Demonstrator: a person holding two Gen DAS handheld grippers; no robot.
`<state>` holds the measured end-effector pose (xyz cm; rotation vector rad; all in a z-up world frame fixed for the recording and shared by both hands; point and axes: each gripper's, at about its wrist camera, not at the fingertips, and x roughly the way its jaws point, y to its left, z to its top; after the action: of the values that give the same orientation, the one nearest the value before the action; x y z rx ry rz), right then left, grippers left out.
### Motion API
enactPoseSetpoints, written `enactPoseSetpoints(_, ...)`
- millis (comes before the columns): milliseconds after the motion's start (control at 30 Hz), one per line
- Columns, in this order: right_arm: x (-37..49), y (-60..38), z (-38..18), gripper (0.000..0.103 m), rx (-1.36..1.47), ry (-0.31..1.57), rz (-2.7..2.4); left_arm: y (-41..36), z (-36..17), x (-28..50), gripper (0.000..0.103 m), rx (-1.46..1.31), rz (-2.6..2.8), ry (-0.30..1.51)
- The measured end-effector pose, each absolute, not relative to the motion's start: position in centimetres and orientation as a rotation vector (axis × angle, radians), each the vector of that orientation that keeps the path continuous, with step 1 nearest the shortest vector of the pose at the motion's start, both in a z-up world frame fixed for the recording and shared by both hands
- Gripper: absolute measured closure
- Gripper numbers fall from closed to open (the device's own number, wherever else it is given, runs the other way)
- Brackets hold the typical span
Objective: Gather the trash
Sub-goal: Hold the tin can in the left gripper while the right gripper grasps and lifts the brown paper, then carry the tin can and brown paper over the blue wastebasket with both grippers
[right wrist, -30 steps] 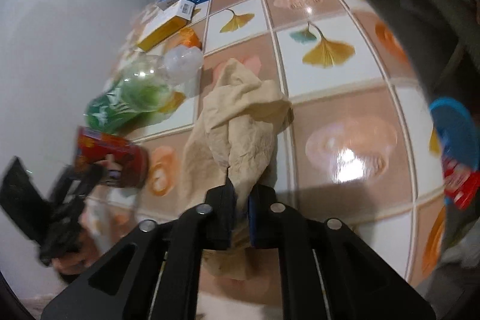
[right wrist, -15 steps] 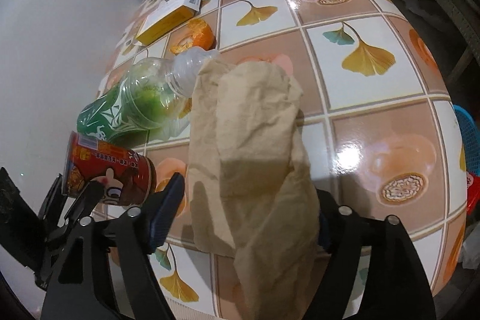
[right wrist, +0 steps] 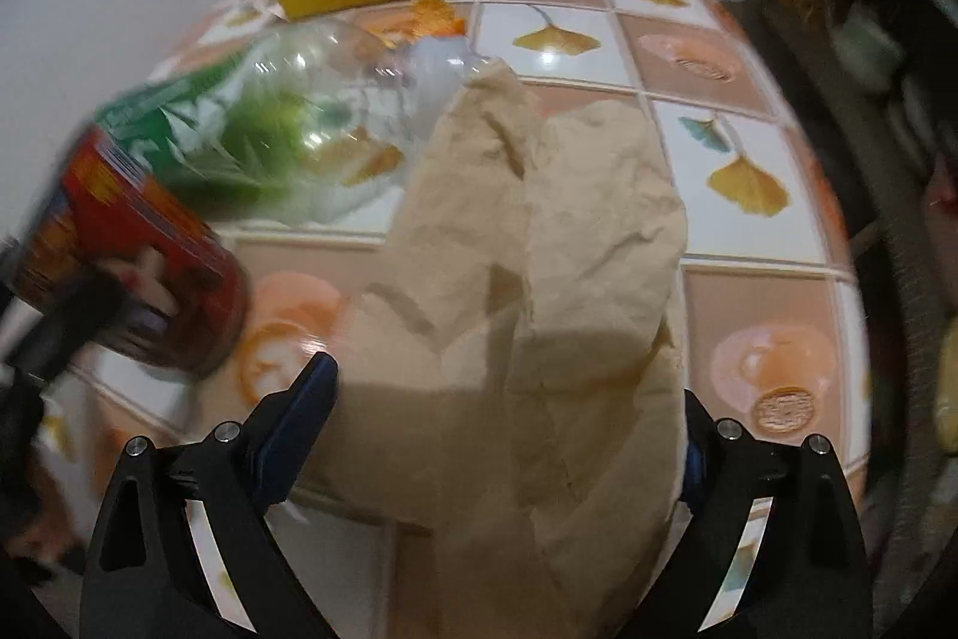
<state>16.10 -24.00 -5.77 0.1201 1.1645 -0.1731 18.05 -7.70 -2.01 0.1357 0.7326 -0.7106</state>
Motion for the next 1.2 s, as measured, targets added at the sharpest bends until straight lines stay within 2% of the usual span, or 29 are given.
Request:
enactPoseSetpoints(133, 15.2, -24.9, -5.5, 0.025, 0.133, 1.135, -0.202, -7.7, -2.0, 18.1, 0.041, 0.136, -0.711, 0.732)
enactPoseSetpoints(300, 14.1, -26.5, -5.1, 0.053, 0.172, 1.116, -0.248, -7.7, -2.0, 18.1, 0.041, 0.139, -0.702, 0.728)
enactPoseSetpoints(500, 12.5, -28.8, -4.8, 0.077, 0.271, 1.089, -0.277, -7.8, -2.1, 17.9, 0.041, 0.134, -0.69, 0.725)
enactPoseSetpoints(600, 11.9, -30.0, -4.9, 0.094, 0.342, 1.08, -0.274, -7.8, -2.0, 17.8, 0.041, 0.121, -0.684, 0.727)
enactPoseSetpoints(900, 9.3, -33.2, -5.1, 0.097, 0.633, 1.011, -0.177, -7.7, -1.7, 17.6, 0.041, 0.099, -0.67, 0.744)
enactPoseSetpoints(1200, 6.9, -35.7, -4.0, 0.098, 0.766, 0.899, -0.135, -9.6, 0.5, 16.4, 0.041, 0.103, -0.722, 0.726)
